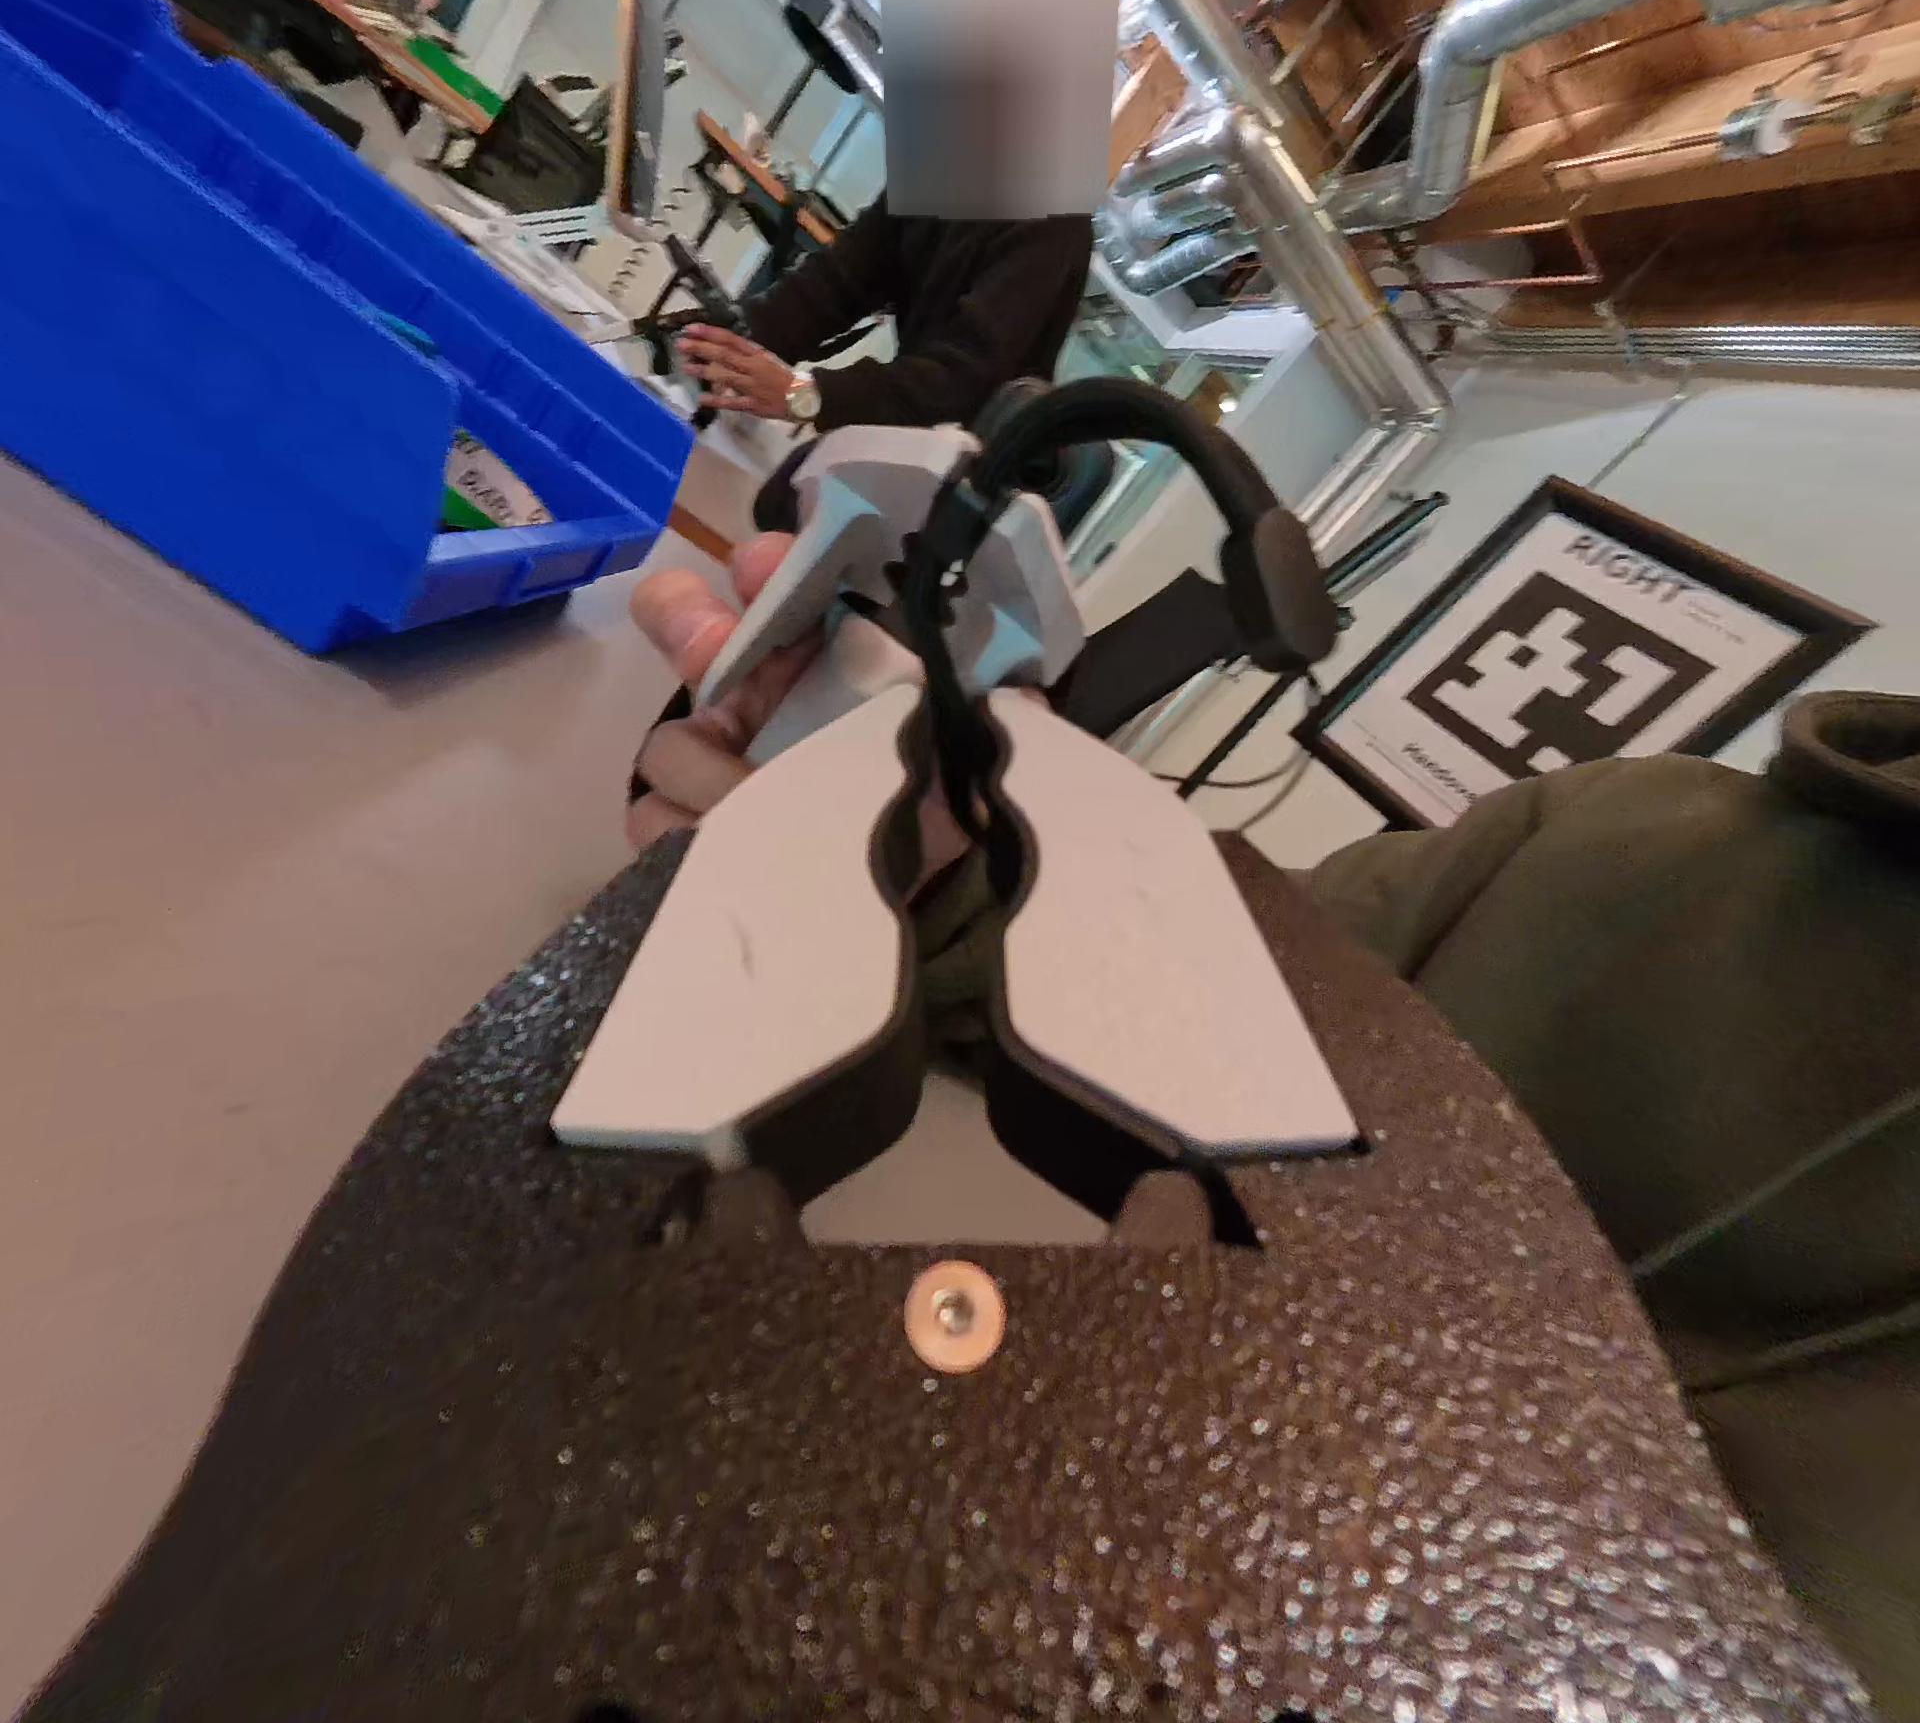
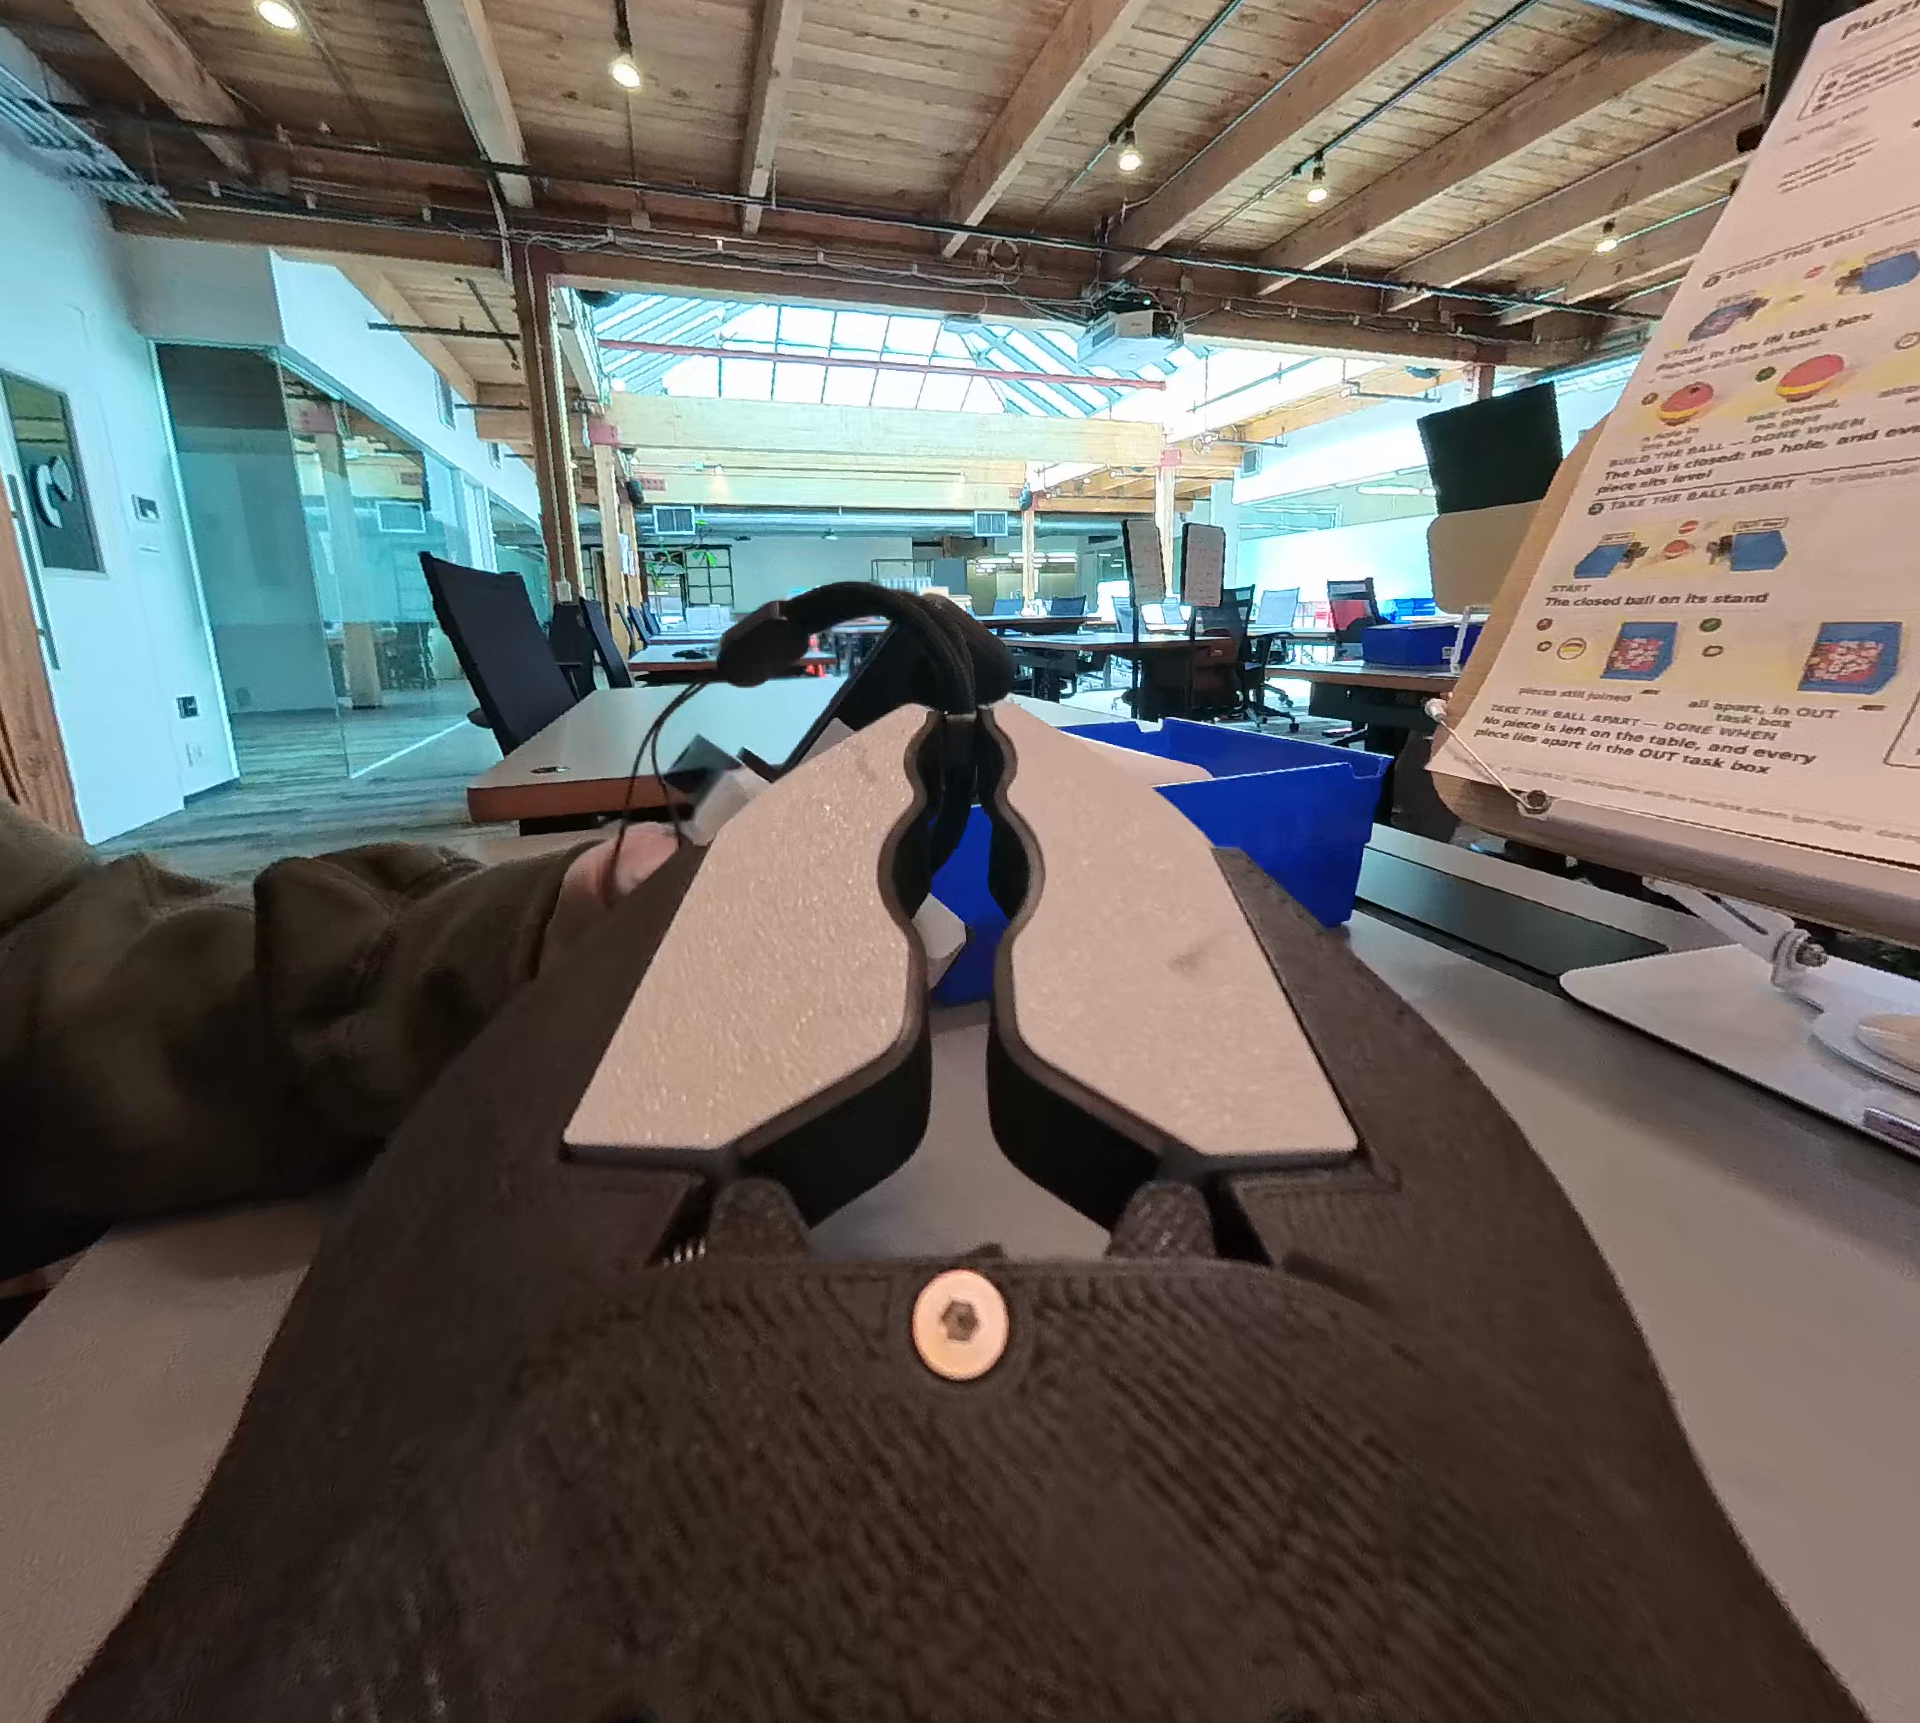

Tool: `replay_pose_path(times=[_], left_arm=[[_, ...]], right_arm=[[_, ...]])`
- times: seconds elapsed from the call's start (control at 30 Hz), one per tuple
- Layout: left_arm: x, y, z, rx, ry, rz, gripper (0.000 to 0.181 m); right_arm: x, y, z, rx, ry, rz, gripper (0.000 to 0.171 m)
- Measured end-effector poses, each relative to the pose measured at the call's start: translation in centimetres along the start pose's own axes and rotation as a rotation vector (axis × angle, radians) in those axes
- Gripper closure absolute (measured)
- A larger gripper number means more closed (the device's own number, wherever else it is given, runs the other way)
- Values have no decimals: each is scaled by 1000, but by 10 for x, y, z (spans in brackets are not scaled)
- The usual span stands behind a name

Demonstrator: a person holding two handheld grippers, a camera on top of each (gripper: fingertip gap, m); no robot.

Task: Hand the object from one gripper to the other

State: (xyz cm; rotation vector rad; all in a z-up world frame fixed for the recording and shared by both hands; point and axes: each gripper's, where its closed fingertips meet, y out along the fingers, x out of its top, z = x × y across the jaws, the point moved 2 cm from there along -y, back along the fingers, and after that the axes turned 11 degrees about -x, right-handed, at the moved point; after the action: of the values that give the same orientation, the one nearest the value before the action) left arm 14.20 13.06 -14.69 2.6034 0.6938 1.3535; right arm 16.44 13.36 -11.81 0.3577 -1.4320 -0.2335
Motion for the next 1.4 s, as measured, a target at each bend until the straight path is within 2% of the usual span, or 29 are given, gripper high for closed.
replay_pose_path(times=[0.2,0.33,0.47,0.53,0.63,0.73,0.87,1.03,1.13,1.2,1.3,1.4], left_arm=[[6,-15,11,179,197,75,178],[22,-45,32,507,386,126,178],[49,-70,29,799,717,147,179],[58,-73,22,867,838,143,179],[62,-73,17,898,928,156,179],[59,-66,16,851,950,164,178],[55,-64,18,862,985,196,179],[52,-54,15,813,1008,192,179],[49,-54,17,805,976,199,178],[48,-60,24,830,891,183,177],[44,-66,33,826,709,135,158],[35,-62,38,717,457,79,149]], right_arm=[[0,-2,-9,-97,-91,1,164],[3,-5,-21,-191,-167,0,145],[-9,-6,-39,-282,-185,120,142],[-16,-8,-49,-327,-150,179,133],[-13,-8,-44,-272,-80,137,132],[-8,-3,-19,-113,-15,93,134],[-23,3,-1,-46,-87,177,140],[-44,5,-6,-125,-252,309,164],[-42,5,-6,-141,-330,311,165],[-32,4,-17,-244,-423,275,165],[-21,-3,-33,-416,-677,251,165],[-20,-7,-41,-528,-965,293,166]])
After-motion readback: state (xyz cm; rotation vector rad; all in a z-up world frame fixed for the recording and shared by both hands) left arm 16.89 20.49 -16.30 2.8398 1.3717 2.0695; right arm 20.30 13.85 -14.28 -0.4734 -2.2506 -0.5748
